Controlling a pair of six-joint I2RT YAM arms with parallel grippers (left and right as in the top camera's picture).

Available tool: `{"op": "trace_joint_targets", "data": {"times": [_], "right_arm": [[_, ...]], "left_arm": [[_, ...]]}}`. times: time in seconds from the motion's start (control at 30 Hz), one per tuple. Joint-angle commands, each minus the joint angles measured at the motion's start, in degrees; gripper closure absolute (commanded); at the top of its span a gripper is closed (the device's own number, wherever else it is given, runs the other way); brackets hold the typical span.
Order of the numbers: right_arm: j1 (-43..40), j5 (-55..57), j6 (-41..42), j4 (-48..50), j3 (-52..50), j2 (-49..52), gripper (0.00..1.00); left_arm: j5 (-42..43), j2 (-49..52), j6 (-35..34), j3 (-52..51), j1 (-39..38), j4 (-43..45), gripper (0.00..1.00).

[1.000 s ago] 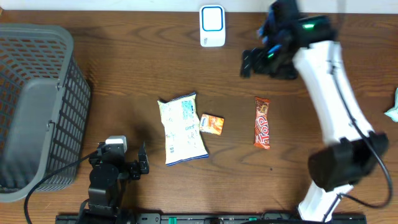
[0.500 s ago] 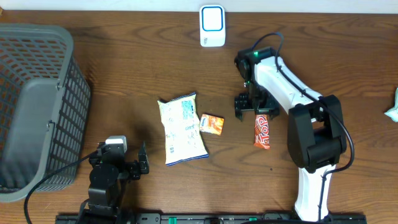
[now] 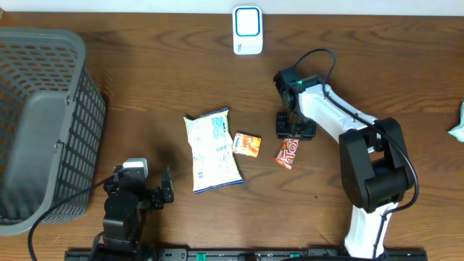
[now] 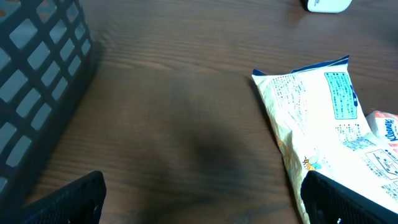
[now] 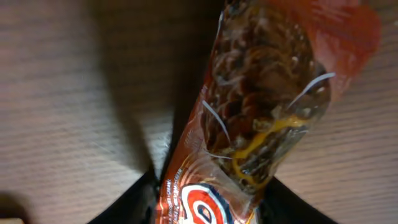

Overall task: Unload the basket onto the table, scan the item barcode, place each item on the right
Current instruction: 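Lower the right gripper onto the red Top bar and grasp it, then lift the Top bar and turn it over near the snack bag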

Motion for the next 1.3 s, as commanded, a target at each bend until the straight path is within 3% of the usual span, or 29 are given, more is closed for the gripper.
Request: {"op": "trace_joint_targets", "data": {"times": [0.0, 0.17, 0.27, 0.3, 0.4, 0.43, 0.57, 0.6, 0.63, 0.67, 0.7, 0.77, 0.8, 1.03, 1.1, 1.27], "right_arm": [[0.11, 4.87, 1.27, 1.90, -5.20, 5.31, 0.59], [0.11, 4.72, 1.29, 2.38, -6.34, 5.31, 0.59], [0.13, 4.59, 1.27, 2.38, -6.34, 5.31, 0.36], [0.11, 4.61, 1.25, 2.38, -6.34, 5.31, 0.38], [0.11, 4.61, 1.27, 2.38, -6.34, 5.31, 0.93], [0.11, 4.61, 1.27, 2.38, -6.34, 5.31, 0.99], [0.13, 4.57, 1.27, 3.04, -6.34, 5.31, 0.98], [0.15, 4.55, 1.27, 3.04, -6.34, 5.31, 0.90], [0.20, 4.48, 1.27, 3.23, -6.34, 5.31, 0.75], [0.22, 4.22, 1.25, 3.61, -6.34, 5.31, 0.48], [0.22, 3.78, 1.27, 3.69, -6.34, 5.31, 0.34], [0.22, 3.04, 1.27, 4.11, -6.34, 5.31, 0.24], [0.22, 3.06, 1.25, 4.28, -6.34, 5.31, 0.01], [0.22, 0.68, 1.20, 5.99, -6.34, 5.31, 0.01], [0.22, -1.20, 1.22, 6.16, -6.34, 5.31, 0.08], [0.22, -4.02, 1.70, 5.97, -6.84, 5.31, 0.79]], "left_arm": [[0.52, -0.35, 0.96, 0.83, 0.13, 0.07, 0.01], [0.52, -0.35, 0.96, 0.83, 0.13, 0.07, 0.01], [0.52, -0.35, 0.96, 0.83, 0.13, 0.07, 0.01], [0.52, -0.35, 0.96, 0.83, 0.13, 0.07, 0.01], [0.52, -0.35, 0.96, 0.83, 0.13, 0.07, 0.01], [0.52, -0.35, 0.96, 0.83, 0.13, 0.07, 0.01], [0.52, -0.35, 0.96, 0.83, 0.13, 0.07, 0.01], [0.52, -0.35, 0.96, 0.83, 0.13, 0.07, 0.01], [0.52, -0.35, 0.96, 0.83, 0.13, 0.07, 0.01], [0.52, -0.35, 0.96, 0.83, 0.13, 0.07, 0.01], [0.52, -0.35, 0.96, 0.83, 0.13, 0.07, 0.01], [0.52, -0.35, 0.96, 0.83, 0.13, 0.07, 0.01], [0.52, -0.35, 0.96, 0.83, 0.13, 0.07, 0.01], [0.52, -0.37, 0.96, 0.83, 0.13, 0.07, 0.01], [0.52, -0.35, 0.96, 0.83, 0.13, 0.07, 0.01], [0.52, -0.35, 0.96, 0.83, 0.13, 0.07, 0.01]]}}
